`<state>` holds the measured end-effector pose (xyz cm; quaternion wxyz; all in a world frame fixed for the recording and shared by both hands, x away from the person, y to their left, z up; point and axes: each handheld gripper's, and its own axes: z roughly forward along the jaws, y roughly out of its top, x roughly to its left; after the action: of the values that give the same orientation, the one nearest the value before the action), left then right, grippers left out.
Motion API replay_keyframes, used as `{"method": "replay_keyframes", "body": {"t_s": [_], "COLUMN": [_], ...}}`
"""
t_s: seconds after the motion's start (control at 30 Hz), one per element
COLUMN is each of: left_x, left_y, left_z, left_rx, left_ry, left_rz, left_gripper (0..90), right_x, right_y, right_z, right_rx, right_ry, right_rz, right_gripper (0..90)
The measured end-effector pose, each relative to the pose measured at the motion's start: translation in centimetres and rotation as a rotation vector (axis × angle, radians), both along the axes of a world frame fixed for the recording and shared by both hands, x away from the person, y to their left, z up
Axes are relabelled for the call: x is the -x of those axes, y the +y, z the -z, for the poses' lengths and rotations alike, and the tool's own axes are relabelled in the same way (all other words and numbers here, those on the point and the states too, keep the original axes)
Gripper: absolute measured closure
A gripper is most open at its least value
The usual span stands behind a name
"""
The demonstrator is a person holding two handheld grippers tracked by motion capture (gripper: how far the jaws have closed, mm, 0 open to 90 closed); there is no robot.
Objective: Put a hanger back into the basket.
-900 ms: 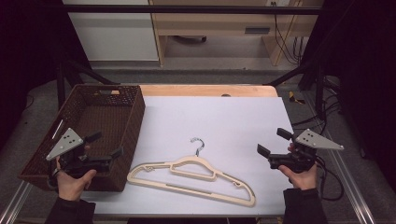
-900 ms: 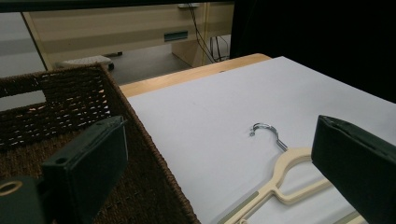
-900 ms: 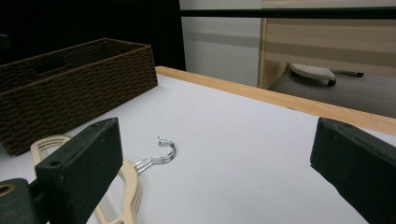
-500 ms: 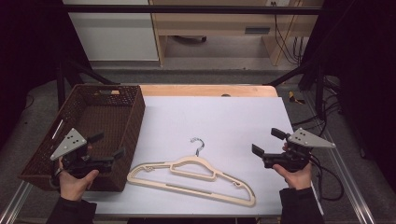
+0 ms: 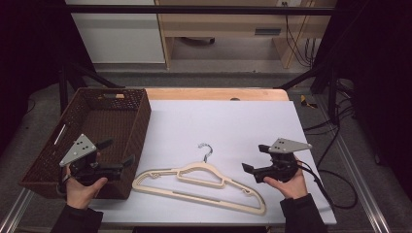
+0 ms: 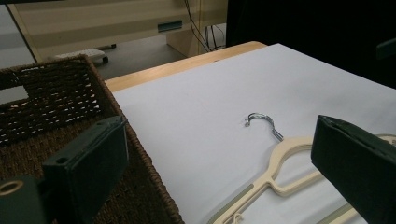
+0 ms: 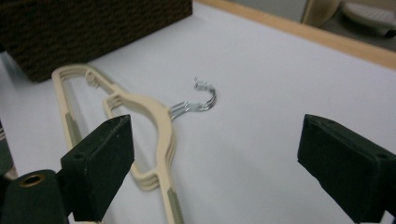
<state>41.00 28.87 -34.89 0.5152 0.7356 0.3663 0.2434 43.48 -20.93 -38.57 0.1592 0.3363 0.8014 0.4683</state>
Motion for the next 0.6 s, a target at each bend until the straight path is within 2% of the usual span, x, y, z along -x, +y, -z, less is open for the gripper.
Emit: {"method": "replay_keyframes", "body": {"t_s": [0.03, 0.17, 0.23, 0.37, 0.47, 0.53, 0.6], "left_x": [0.0, 0.0, 0.0, 0.0, 0.0, -0.1, 0.0], "left_y": [0.0, -0.2, -0.4, -0.6, -1.0, -1.0, -1.3], "left_z": [0.0, 0.0, 0.1, 0.2, 0.2, 0.3, 0.4], "left_rx": [0.0, -0.01, -0.012, -0.014, -0.025, -0.026, -0.029], "left_ry": [0.0, 0.0, 0.001, 0.004, 0.008, 0.009, 0.014], "left_rz": [0.0, 0.005, 0.01, 0.014, 0.025, 0.027, 0.034], "left_gripper": [3.4, 3.4, 3.4, 3.5, 3.5, 3.5, 3.5], "right_x": [0.0, -0.3, -0.4, -0.6, -0.7, -0.8, -1.0], "right_y": [0.0, 1.2, 1.9, 2.5, 3.2, 3.2, 3.6], "right_z": [0.0, 1.2, 2.1, 2.9, 3.9, 4.1, 4.8], "right_rx": [0.0, 0.069, 0.128, 0.162, 0.213, 0.228, 0.249], "right_ry": [0.0, 0.057, 0.087, 0.112, 0.154, 0.162, 0.192], "right_rz": [0.0, -0.05, -0.085, -0.111, -0.122, -0.134, -0.142], "right_gripper": [11.8, 16.7, 20.6, 24.9, 29.2, 30.0, 33.5]}}
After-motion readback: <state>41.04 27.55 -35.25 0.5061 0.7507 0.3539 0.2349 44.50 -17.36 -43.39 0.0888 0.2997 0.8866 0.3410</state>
